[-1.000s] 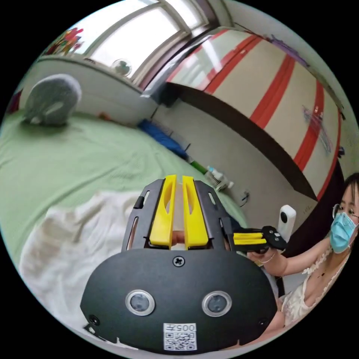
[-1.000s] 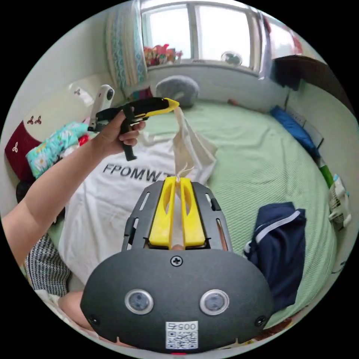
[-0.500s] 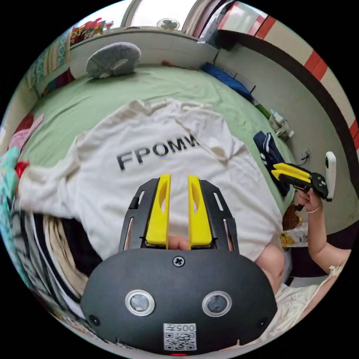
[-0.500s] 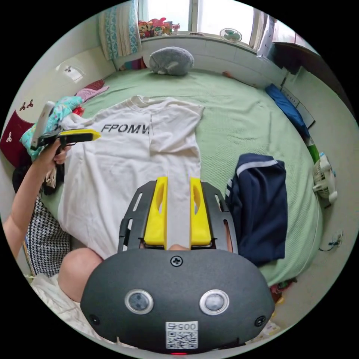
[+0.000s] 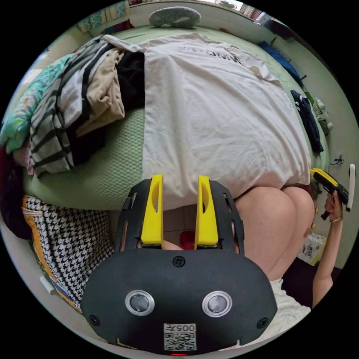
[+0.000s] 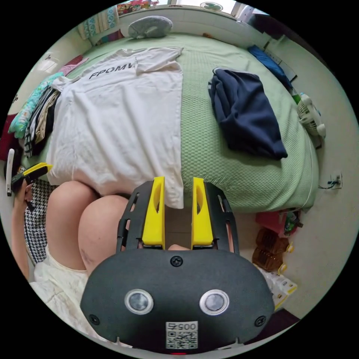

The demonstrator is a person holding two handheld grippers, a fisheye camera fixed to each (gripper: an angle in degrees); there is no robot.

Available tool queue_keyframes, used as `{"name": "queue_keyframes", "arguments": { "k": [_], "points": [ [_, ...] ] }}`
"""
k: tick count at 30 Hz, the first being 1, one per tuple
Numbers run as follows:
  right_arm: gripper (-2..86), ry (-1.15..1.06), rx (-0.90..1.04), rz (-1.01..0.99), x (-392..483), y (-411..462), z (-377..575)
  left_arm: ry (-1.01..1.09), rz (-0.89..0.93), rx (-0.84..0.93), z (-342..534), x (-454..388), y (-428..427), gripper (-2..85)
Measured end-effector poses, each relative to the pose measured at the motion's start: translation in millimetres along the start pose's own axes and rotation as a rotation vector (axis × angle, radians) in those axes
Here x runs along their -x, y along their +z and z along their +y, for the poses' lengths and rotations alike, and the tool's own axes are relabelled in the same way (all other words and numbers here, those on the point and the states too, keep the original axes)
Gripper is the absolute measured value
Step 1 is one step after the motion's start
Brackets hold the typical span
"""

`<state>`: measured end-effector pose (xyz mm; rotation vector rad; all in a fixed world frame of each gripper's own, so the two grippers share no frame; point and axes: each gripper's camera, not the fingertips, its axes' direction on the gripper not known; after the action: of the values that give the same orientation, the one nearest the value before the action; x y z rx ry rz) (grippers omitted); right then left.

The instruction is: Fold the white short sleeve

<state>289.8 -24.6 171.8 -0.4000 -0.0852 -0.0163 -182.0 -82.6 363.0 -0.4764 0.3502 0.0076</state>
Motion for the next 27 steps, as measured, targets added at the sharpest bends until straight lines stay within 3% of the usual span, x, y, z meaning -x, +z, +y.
{"name": "queue_keyframes", "arguments": {
  "k": [3, 7, 11, 20, 27],
  "points": [
    [8.0, 0.031, 0.020, 0.021, 5.2, 10.6, 0.7, 0.016, -0.094, -0.020, 13.1, -11.1, 2.4, 13.7],
    [3.9, 0.082, 0.013, 0.022, 11.2, 7.9, 0.3, -0.005, -0.069, -0.013, 24.9, -5.1, 0.6, 12.9],
    [-1.2, 0.064, 0.003, 0.005, 16.5, -4.3, -0.9, -0.005, 0.036, -0.010, 40.2, 6.2, -9.6, 2.6],
    [-1.6, 0.032, -0.161, -0.154, -3.0, -121.2, 14.3, 0.137, 0.075, -0.187, 87.7, 16.0, -111.7, 0.3],
    [-1.6, -0.049, -0.101, -0.149, 2.9, -154.0, 49.2, 0.210, 0.096, -0.114, 137.7, 28.0, -143.5, 0.2]
  ]
}}
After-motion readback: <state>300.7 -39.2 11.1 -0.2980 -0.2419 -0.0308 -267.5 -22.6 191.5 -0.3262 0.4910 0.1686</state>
